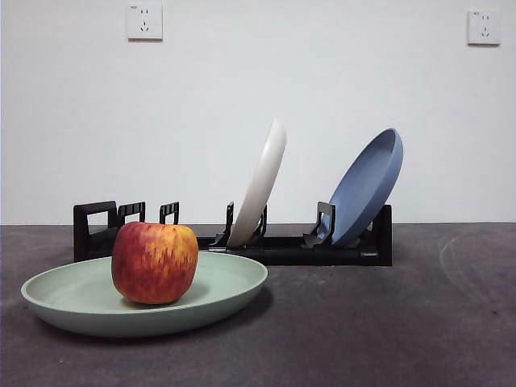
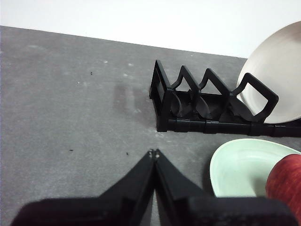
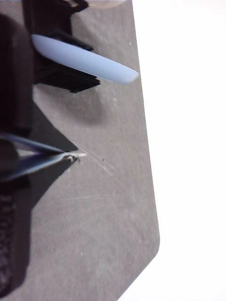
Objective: Take the green plate from the plate rack,put the plate on the table,take the apple from the table,put the apple in the plate
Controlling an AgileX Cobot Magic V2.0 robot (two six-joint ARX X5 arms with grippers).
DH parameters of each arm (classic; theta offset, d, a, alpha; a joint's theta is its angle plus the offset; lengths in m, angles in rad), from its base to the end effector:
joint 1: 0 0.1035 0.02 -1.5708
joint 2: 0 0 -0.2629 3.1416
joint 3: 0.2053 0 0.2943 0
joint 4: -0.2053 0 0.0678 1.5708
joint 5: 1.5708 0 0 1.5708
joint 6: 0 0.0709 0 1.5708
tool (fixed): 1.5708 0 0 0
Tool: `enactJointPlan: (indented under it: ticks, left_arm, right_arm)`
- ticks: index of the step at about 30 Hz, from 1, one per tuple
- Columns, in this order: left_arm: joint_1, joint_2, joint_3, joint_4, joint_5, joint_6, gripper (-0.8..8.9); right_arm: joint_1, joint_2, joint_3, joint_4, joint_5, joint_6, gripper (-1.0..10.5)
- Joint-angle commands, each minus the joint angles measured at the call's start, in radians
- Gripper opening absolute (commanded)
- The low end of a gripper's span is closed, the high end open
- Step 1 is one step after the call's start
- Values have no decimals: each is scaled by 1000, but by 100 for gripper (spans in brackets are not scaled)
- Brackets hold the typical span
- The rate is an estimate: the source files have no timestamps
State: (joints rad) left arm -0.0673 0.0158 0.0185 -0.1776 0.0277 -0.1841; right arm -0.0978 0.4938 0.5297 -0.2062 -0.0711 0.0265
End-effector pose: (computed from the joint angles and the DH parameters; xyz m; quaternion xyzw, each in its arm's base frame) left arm 0.1811 -0.0142 0.1443 -0.0897 0.0913 -0.0391 0.9910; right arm 0.2103 -0.0156 0.2749 0.0204 0.0846 -0.0144 0.9961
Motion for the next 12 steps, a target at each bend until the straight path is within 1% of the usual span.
enactJointPlan:
  ticks: [1, 5, 8, 12]
  left_arm:
    - [3, 0, -8, 11, -1, 9, -3]
    - [3, 0, -8, 11, -1, 9, -3]
    - [3, 0, -8, 11, -1, 10, -3]
    - [3, 0, -8, 11, -1, 10, -3]
  right_arm:
    - [-2, -97, -167, 82, -8, -26, 0]
    - [1, -263, -371, 162, -7, -21, 0]
    - [21, -358, -457, 159, 13, 0, 0]
    - [77, -449, -513, 153, 39, 3, 0]
